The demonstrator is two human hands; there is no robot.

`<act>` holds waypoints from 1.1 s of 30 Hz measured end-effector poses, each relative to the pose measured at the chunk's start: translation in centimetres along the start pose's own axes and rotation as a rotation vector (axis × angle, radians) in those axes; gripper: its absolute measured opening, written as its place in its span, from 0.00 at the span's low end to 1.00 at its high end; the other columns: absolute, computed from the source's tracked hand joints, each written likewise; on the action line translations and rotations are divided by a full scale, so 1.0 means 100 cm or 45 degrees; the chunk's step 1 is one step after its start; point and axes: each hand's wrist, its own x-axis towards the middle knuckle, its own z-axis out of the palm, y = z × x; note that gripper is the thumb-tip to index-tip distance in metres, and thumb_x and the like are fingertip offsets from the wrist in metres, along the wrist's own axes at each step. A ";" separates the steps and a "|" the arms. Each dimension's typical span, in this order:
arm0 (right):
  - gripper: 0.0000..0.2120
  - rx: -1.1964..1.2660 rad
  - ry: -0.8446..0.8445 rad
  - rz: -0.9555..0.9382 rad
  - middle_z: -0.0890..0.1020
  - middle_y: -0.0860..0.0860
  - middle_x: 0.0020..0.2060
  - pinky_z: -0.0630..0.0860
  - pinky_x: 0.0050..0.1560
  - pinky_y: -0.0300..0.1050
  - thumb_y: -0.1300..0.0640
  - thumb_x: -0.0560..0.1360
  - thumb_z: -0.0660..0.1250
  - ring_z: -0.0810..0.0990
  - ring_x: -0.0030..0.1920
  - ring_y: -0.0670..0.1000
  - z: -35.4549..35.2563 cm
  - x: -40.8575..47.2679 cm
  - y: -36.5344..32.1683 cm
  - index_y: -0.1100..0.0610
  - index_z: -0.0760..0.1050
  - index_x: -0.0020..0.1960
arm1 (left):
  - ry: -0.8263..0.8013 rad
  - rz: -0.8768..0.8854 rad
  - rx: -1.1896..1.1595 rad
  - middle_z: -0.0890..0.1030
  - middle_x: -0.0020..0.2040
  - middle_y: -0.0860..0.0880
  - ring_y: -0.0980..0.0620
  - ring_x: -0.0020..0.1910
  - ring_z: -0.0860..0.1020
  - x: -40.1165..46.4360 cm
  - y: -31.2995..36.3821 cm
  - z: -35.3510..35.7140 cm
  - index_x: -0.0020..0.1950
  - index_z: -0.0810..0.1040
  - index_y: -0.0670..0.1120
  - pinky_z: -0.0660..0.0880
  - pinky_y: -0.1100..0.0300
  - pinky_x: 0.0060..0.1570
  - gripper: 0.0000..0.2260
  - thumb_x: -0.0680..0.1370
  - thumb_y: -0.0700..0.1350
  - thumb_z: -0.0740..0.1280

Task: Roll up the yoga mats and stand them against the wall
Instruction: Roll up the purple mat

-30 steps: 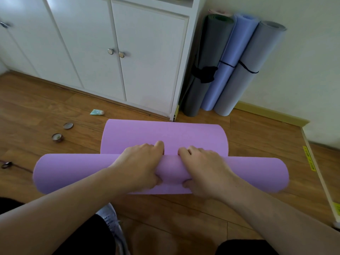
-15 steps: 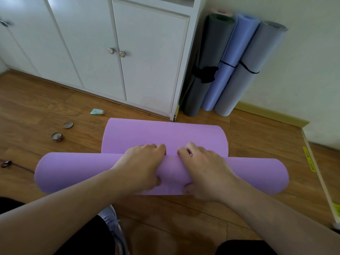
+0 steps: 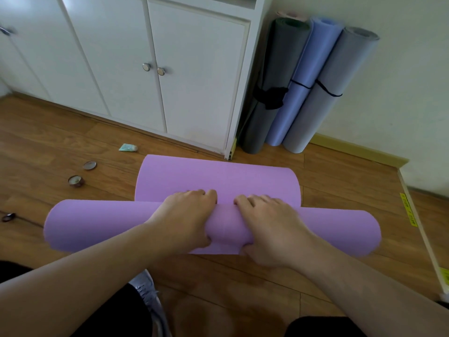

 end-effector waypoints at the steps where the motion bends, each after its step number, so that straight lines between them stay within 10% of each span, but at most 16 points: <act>1: 0.38 -0.025 -0.003 0.003 0.75 0.50 0.62 0.74 0.56 0.53 0.40 0.68 0.79 0.77 0.61 0.57 0.000 0.000 -0.001 0.50 0.63 0.69 | -0.012 -0.006 -0.029 0.80 0.56 0.52 0.47 0.53 0.81 0.001 -0.001 -0.002 0.63 0.70 0.52 0.77 0.53 0.48 0.28 0.68 0.58 0.75; 10: 0.19 0.029 -0.051 0.024 0.80 0.51 0.53 0.74 0.45 0.50 0.45 0.72 0.72 0.81 0.53 0.58 -0.007 0.003 0.000 0.51 0.67 0.56 | 0.140 0.151 0.181 0.75 0.57 0.49 0.45 0.53 0.77 -0.009 0.003 0.007 0.62 0.72 0.49 0.76 0.51 0.51 0.30 0.66 0.62 0.75; 17: 0.39 -0.004 -0.050 0.016 0.71 0.49 0.62 0.70 0.47 0.50 0.40 0.68 0.78 0.76 0.58 0.55 -0.004 -0.001 -0.001 0.48 0.61 0.70 | 0.057 0.004 -0.040 0.81 0.55 0.52 0.45 0.52 0.81 -0.003 0.004 -0.006 0.62 0.67 0.51 0.75 0.53 0.46 0.28 0.69 0.57 0.76; 25: 0.23 0.034 -0.057 0.020 0.76 0.50 0.57 0.74 0.47 0.50 0.46 0.75 0.74 0.80 0.56 0.57 -0.005 0.004 0.000 0.51 0.68 0.63 | 0.018 0.058 0.016 0.78 0.58 0.51 0.45 0.56 0.80 -0.009 0.005 -0.007 0.63 0.67 0.51 0.73 0.53 0.49 0.25 0.71 0.58 0.72; 33: 0.32 0.010 -0.015 0.003 0.77 0.50 0.60 0.76 0.54 0.52 0.41 0.71 0.76 0.79 0.59 0.57 -0.004 0.000 -0.002 0.50 0.65 0.67 | 0.037 0.033 0.074 0.76 0.61 0.51 0.46 0.59 0.78 -0.004 0.007 -0.002 0.65 0.68 0.50 0.73 0.54 0.48 0.27 0.73 0.59 0.74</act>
